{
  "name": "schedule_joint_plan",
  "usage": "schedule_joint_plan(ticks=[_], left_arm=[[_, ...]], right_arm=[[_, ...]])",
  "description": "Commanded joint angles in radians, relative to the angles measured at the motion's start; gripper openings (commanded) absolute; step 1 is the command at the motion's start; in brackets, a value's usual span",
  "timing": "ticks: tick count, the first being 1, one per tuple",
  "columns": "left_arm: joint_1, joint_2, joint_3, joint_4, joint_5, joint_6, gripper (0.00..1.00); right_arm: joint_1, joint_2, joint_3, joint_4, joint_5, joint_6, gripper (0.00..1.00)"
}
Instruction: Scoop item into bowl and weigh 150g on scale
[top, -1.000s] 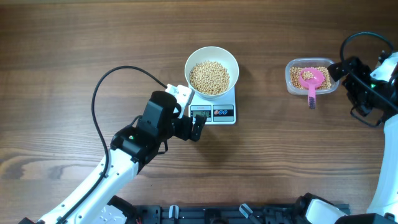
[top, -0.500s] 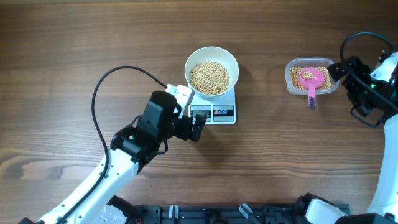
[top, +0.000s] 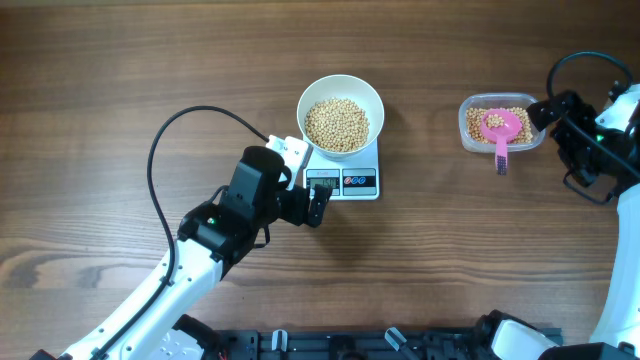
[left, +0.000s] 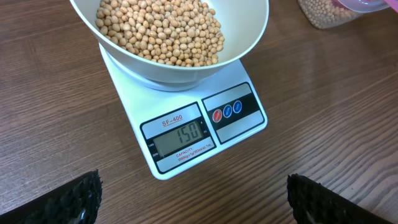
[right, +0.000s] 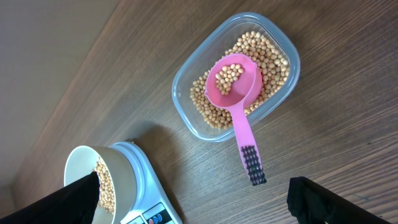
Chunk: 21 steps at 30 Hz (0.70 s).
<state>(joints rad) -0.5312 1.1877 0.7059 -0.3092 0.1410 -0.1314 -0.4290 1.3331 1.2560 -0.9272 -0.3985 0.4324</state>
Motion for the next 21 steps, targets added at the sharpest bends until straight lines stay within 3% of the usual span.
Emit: schedule_joint_plan(ticks=[1, 16, 21], left_arm=[[-0.003, 0.004, -0.005, 0.002, 0.015, 0.023, 1.00], [-0.003, 0.004, -0.005, 0.002, 0.015, 0.023, 1.00], [-0.003, 0.004, -0.005, 0.002, 0.015, 0.023, 1.00]], right_arm=[[-0.003, -0.003, 0.009, 0.006, 0.018, -0.010, 1.00], [-0.003, -0.018, 0.009, -0.011, 0.023, -0.014, 1.00], [0.035, -0.086, 0.008, 0.022, 0.130, -0.060, 1.00]])
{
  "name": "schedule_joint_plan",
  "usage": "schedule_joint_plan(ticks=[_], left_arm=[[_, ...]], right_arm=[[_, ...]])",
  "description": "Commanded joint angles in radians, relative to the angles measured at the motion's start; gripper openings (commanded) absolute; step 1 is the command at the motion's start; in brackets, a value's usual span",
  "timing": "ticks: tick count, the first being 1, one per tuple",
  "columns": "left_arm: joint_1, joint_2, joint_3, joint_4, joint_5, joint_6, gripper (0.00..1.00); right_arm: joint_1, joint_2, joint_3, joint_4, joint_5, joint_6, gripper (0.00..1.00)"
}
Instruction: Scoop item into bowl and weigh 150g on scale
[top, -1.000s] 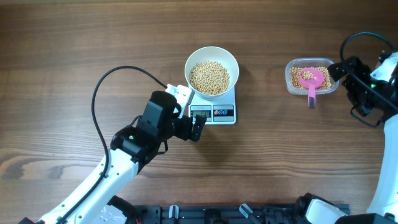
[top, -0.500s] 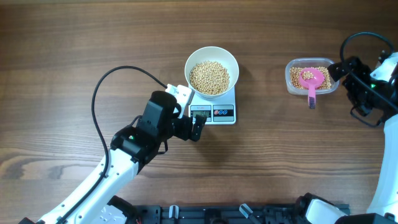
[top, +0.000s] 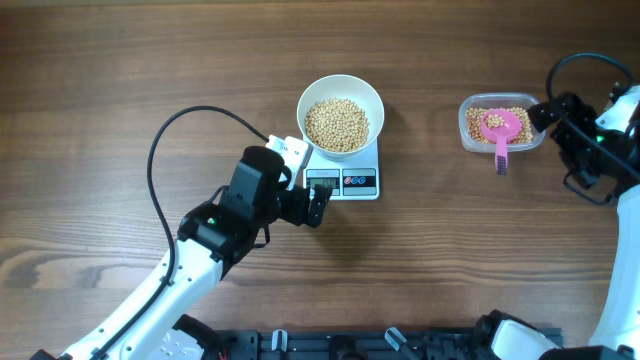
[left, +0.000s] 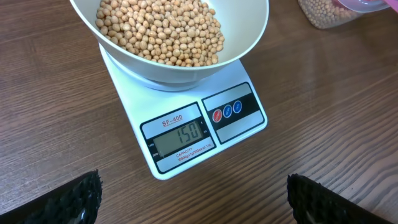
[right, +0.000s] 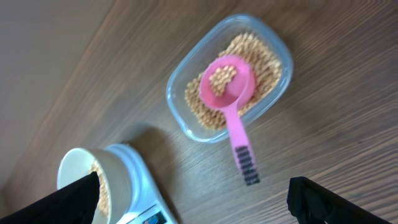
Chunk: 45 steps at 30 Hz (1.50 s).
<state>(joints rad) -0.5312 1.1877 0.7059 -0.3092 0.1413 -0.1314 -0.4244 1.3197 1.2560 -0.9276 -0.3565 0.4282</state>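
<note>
A white bowl (top: 341, 112) full of beans stands on the white scale (top: 343, 181); in the left wrist view the scale's display (left: 182, 135) reads 150. My left gripper (top: 318, 207) hovers open just in front of the scale, nothing between its fingers. At the right, a clear tub of beans (top: 500, 123) holds a pink scoop (top: 500, 130) with a few beans in it, handle resting over the tub's near rim. My right gripper (top: 570, 135) is open to the right of the tub, apart from the scoop (right: 230, 106).
The wooden table (top: 120, 90) stretches wide to the left and back. A black cable (top: 190, 120) loops from my left arm over the table. A black rail (top: 340, 345) runs along the near edge.
My right gripper has drawn back a little from the tub, so tub and scoop look smaller and blurred in its wrist view. The left gripper, bowl and scale are unchanged.
</note>
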Motion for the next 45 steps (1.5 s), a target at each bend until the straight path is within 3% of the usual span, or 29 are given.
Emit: schedule_joint_plan(ticks=[1, 8, 13, 22, 34, 45], left_arm=[[-0.003, 0.004, -0.005, 0.002, 0.015, 0.023, 1.00], [-0.003, 0.004, -0.005, 0.002, 0.015, 0.023, 1.00], [-0.003, 0.004, -0.005, 0.002, 0.015, 0.023, 1.00], [-0.003, 0.004, -0.005, 0.002, 0.015, 0.023, 1.00], [-0.003, 0.004, -0.005, 0.002, 0.015, 0.023, 1.00], [-0.003, 0.004, -0.005, 0.002, 0.015, 0.023, 1.00]], right_arm=[[0.048, -0.092, 0.008, 0.035, 0.096, -0.097, 1.00], [0.217, -0.292, -0.027, 0.125, 0.103, -0.480, 1.00], [0.279, -0.431, -0.079, 0.162, 0.103, -0.616, 1.00], [0.301, -0.699, -0.351, 0.307, 0.094, -0.534, 1.00], [0.362, -1.008, -0.756, 0.678, 0.080, -0.522, 1.00], [0.363, -1.188, -0.933, 0.769, 0.080, -0.533, 1.00]])
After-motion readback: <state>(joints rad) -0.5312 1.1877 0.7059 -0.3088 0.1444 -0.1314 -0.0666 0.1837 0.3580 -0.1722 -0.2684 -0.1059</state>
